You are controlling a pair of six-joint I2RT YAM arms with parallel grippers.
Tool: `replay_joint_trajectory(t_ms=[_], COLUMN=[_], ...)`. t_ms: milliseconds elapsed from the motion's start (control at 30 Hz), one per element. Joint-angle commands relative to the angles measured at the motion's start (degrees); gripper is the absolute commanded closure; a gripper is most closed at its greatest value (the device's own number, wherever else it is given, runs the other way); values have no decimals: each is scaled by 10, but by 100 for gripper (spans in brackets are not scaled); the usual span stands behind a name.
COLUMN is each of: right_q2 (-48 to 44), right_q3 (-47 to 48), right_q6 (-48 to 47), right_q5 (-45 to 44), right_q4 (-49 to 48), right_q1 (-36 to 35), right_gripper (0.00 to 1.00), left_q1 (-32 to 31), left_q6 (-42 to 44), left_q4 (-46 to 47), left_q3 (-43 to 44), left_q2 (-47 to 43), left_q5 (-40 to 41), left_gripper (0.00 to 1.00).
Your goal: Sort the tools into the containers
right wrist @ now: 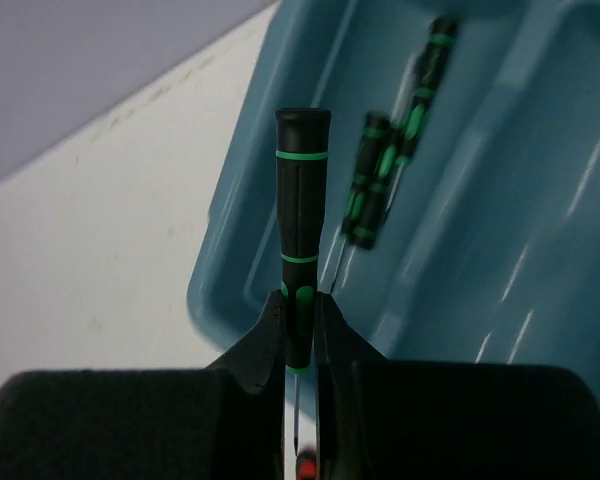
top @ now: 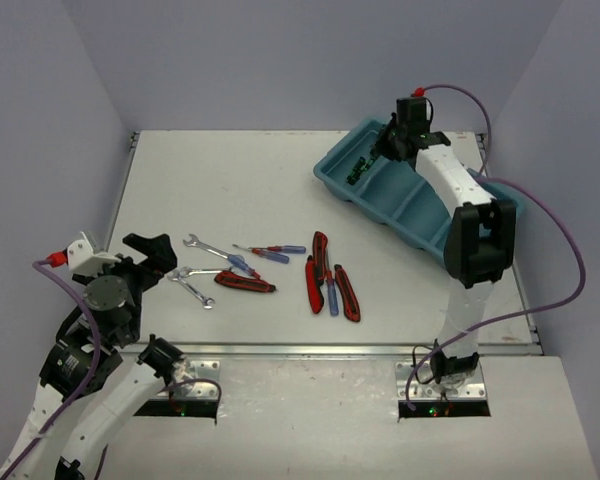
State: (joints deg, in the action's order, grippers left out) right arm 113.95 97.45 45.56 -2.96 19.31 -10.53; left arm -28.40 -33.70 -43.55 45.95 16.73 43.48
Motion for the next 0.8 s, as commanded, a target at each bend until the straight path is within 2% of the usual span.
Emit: replay_joint_trajectory(t_ms=[0,100,133,167,233,333,467,600,667,767], right_q2=[68,111,125,141,157,148,84,0,-45,-104], right_q3=[93,137,159,191,216,207,159,101,67,-7], right_q6=[117,136,130,116,106,95,76,-9,-128,-221], right_q5=[-104,-72,-60,-49,-35,-32,-14,-7,28,-2], right_q4=[25,40,45,50,59,59,31,19,52,94], right_q1=[1,19,24,24,24,24,22,-4,-38,-121], right_gripper=[100,100,92,74,50,33,27,26,25,26], left_q1=[5,5,5,5,5,5,5,5,5,5], left_q6=[11,12,13,15,18,21,22,23,22,24], left_q4=[22,23,24,27,30,32,33,34,34,36], left_q3=[7,6,5,5,4,3,3,3,3,1], left_q2=[13,11,9,8,6,9,9,7,6,9], left_q5=[-10,-12,-14,-16,-19,-23,-24,-26,-26,-27], left_gripper=[0,0,0,0,0,0,0,0,0,0])
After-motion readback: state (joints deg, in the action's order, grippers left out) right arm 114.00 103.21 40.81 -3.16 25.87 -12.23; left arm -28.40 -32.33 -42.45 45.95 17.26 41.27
